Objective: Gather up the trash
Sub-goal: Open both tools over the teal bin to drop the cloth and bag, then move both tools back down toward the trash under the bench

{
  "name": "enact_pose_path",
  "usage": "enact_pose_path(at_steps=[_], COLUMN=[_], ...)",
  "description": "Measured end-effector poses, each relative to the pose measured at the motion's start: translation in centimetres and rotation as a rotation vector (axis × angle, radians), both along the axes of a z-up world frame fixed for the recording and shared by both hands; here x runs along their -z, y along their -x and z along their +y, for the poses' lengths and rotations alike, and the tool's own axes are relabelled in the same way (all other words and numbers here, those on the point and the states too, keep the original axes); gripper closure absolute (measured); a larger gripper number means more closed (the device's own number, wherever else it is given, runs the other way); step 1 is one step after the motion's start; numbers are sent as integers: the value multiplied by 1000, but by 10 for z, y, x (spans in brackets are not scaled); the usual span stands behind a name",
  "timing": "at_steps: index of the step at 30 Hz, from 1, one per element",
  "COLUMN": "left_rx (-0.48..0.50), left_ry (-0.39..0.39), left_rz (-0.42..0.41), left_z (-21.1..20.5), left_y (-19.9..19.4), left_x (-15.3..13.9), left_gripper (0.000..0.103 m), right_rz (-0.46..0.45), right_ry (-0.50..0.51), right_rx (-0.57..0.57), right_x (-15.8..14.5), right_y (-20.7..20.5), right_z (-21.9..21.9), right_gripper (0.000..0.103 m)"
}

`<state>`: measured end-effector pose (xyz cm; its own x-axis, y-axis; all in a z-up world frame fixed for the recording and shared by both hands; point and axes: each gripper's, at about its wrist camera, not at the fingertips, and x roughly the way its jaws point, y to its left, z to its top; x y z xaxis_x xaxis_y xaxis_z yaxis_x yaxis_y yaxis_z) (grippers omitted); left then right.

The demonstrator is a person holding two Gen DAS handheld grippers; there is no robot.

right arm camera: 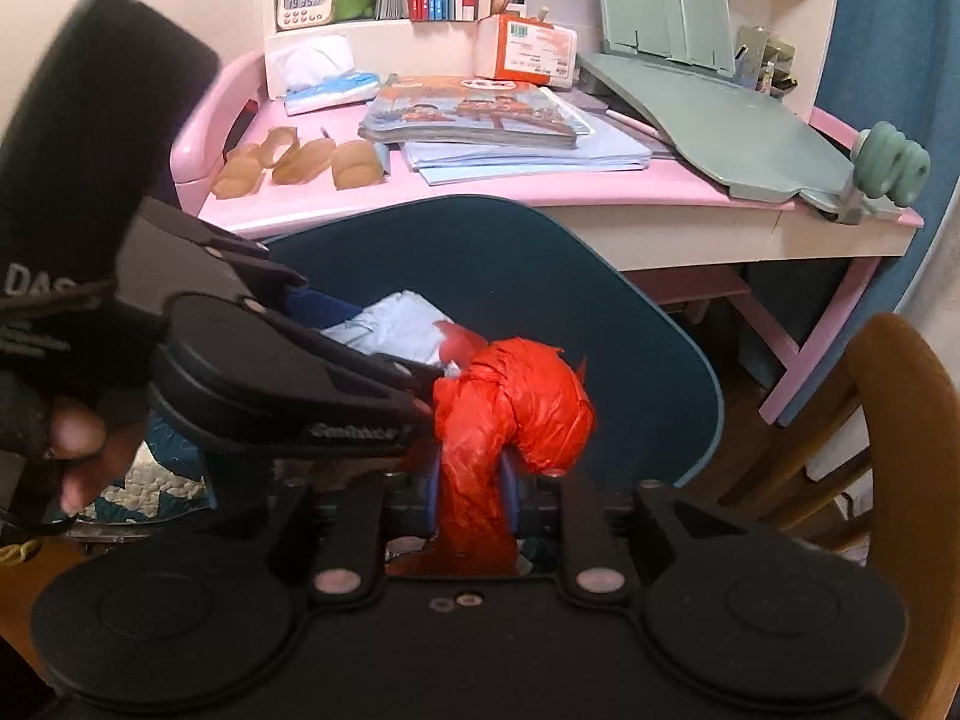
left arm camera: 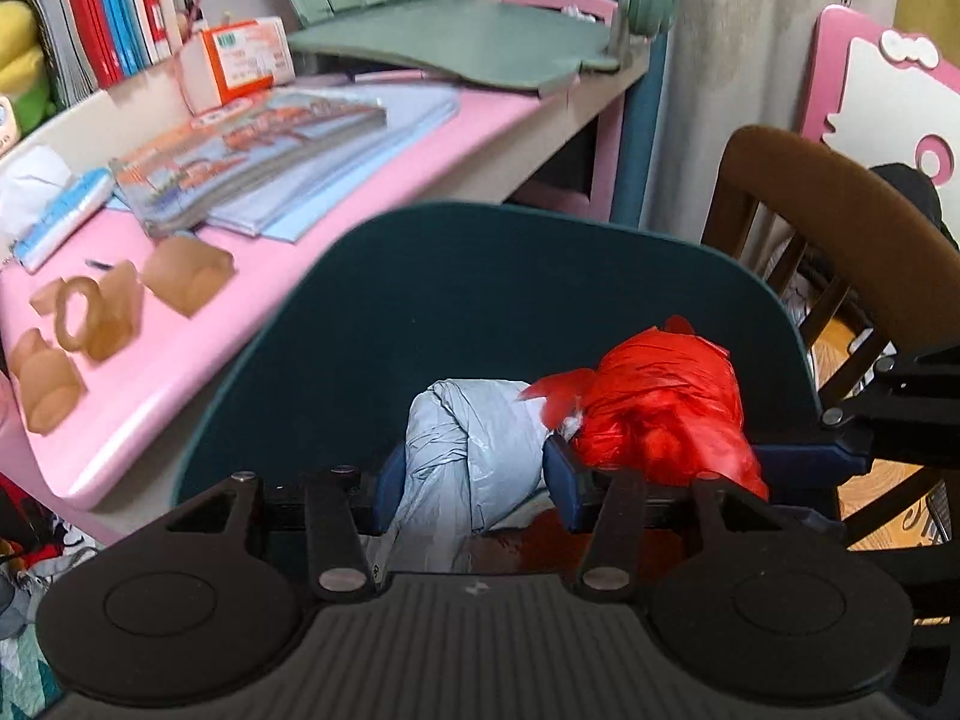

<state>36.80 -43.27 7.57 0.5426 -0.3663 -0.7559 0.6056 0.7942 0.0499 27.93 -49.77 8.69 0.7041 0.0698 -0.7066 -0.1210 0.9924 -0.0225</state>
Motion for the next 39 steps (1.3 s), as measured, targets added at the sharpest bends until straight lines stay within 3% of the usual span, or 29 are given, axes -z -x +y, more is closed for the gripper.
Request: enact_pose_path(at_steps=[4, 6, 11, 15, 26, 39], left_rx=[-9, -12, -13, -22, -51, -103], left_ry=[-20, -23, 9, 49, 123, 156], left_rz=[28, 21, 3, 5, -24, -75], left_z=[-1, -1, 7, 15, 54, 150], left_y=[-3, -2, 7, 14, 53, 114], left_x=[5, 4, -6, -16, -52, -75], left_gripper=[49, 41, 33, 25, 23, 20], right_rz=[26, 35, 36, 21, -43, -108], right_ry=[8, 15, 14, 1, 14, 5], right_rx=[3, 8, 6, 11, 1, -101], right_x=[2, 4, 1, -7, -34, -65], right_y=[-2, -1, 4, 12, 48, 98], right_z=[1, 1, 0, 0, 14, 63], right_gripper=[79, 77, 72, 58, 52, 52])
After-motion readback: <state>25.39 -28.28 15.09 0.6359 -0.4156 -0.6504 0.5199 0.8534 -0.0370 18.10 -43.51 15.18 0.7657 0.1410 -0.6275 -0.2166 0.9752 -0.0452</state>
